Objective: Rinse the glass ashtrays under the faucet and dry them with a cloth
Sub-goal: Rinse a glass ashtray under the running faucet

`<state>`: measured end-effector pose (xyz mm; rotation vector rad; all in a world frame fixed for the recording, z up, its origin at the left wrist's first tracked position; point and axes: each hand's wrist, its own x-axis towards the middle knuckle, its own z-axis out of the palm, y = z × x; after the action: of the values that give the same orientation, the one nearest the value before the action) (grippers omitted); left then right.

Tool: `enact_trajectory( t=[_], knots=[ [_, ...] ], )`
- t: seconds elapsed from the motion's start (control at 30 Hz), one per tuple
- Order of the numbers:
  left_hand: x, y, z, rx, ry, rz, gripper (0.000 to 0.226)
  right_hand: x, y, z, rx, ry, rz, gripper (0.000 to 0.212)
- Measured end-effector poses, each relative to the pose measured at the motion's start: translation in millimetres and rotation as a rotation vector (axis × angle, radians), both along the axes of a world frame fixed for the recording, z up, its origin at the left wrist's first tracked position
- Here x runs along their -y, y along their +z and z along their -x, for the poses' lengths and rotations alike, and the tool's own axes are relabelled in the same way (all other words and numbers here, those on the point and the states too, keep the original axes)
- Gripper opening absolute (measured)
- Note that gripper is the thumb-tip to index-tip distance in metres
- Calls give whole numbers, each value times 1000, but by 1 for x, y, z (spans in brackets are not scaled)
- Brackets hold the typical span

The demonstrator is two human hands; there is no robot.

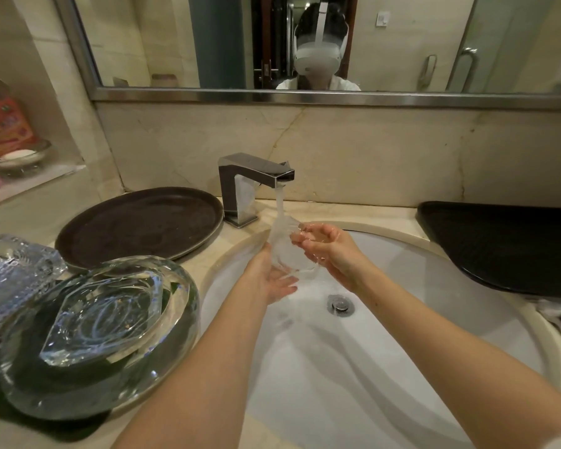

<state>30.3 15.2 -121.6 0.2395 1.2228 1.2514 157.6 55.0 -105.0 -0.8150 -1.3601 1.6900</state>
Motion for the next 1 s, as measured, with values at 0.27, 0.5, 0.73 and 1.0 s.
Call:
enact_trajectory(
  t=[0.27, 0.5, 0.73, 1.0],
  knots=[
    [-1, -1, -1, -98, 196, -12, 55, 1, -3, 7, -123, -60, 114, 21],
    [1, 1, 0, -40, 239, -23, 46, 3, -8, 9, -118, -2, 131, 15],
    [5, 12, -3, 92, -6, -7, 81, 14, -7, 14, 418, -108, -456, 21],
    [2, 7, -1, 105, 193, -69, 32, 20, -18, 17, 948, 62, -968, 28]
  ],
)
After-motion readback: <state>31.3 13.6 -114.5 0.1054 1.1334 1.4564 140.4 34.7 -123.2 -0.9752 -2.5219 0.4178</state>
